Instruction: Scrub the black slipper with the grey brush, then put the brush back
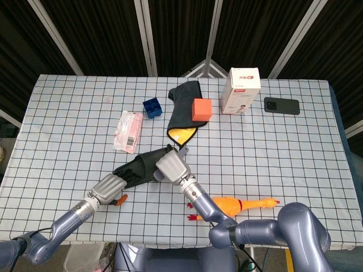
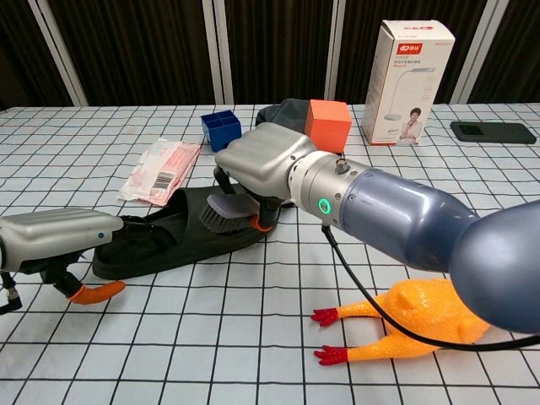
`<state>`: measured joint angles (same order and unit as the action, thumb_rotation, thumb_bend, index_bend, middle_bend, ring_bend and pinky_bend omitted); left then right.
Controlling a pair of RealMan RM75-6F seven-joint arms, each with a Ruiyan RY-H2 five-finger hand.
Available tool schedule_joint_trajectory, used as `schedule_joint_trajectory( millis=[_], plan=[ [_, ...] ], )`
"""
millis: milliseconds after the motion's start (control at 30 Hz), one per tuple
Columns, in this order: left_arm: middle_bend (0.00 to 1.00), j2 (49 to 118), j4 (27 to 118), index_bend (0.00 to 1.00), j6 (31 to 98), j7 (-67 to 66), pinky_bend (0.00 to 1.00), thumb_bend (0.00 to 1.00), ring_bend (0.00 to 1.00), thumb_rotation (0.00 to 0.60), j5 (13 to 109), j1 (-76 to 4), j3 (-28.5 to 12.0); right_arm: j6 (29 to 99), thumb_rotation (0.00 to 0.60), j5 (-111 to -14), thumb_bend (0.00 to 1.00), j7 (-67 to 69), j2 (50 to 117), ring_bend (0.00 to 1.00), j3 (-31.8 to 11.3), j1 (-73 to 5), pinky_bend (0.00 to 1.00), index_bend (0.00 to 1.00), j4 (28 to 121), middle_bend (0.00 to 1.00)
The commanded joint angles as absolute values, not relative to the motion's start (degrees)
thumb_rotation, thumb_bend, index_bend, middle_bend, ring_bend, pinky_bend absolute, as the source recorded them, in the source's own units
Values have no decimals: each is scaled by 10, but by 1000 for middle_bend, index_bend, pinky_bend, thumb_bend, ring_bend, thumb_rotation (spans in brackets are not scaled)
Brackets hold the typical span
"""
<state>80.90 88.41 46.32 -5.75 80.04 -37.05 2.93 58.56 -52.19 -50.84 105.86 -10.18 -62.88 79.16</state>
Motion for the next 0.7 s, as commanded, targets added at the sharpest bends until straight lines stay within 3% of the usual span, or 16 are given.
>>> schedule_joint_trajectory(
  millis=[33, 700],
  plan=[
    [141, 808, 885, 107, 465, -58, 152, 654, 65, 600, 799, -370, 28, 587, 600, -523, 757, -509, 1056, 393, -104, -628, 242, 718, 797, 669],
    [140, 800, 894, 103, 478, -71, 152, 654, 65, 600, 790, -363, 28, 613, 600, -521, 759, -531, 1019, 393, -111, -611, 242, 725, 842, 680]
  ],
)
